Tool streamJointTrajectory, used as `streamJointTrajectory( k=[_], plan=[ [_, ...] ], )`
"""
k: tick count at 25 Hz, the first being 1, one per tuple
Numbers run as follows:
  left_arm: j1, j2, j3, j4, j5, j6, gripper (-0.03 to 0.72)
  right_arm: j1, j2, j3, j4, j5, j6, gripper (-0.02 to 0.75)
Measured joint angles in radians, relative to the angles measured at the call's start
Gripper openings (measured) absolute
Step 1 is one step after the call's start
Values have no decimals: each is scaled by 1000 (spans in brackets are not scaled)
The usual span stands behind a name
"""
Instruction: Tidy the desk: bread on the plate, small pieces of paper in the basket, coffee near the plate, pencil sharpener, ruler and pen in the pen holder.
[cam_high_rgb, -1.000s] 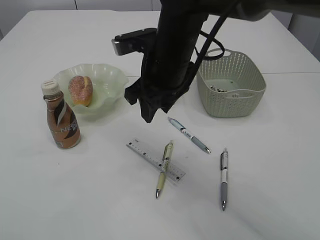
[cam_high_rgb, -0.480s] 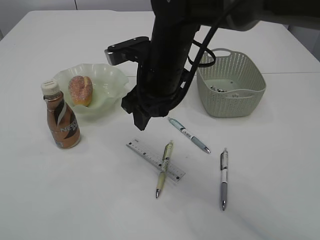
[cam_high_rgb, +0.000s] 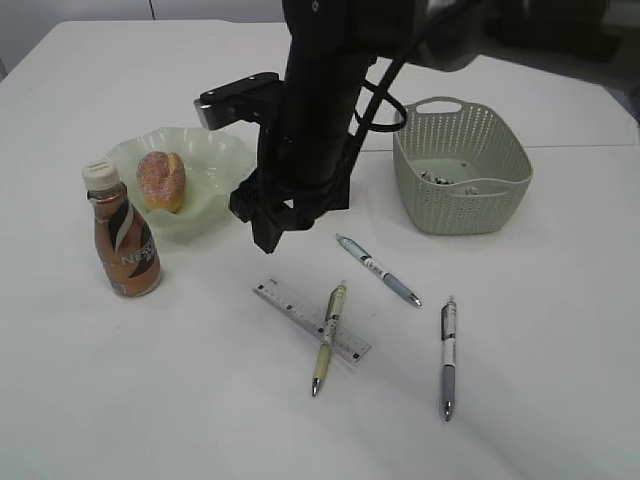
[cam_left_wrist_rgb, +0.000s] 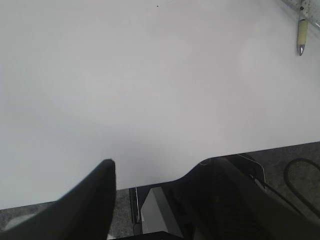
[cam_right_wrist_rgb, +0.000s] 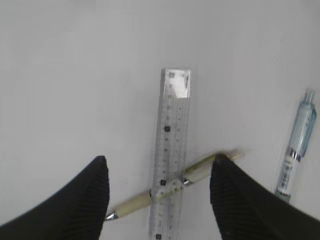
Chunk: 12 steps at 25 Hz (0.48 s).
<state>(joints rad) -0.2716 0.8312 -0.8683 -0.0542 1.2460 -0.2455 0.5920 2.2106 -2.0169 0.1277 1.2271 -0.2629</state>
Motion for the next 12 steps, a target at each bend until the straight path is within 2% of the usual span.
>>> streamJointTrajectory(
  k=[4, 12],
  plan=[
    [0, 0, 0, 0, 0, 0, 445, 0, 62, -71, 3, 0, 10, 500],
    [0, 0, 0, 0, 0, 0, 445, 0, 125, -75, -10, 0, 27, 500]
  ],
)
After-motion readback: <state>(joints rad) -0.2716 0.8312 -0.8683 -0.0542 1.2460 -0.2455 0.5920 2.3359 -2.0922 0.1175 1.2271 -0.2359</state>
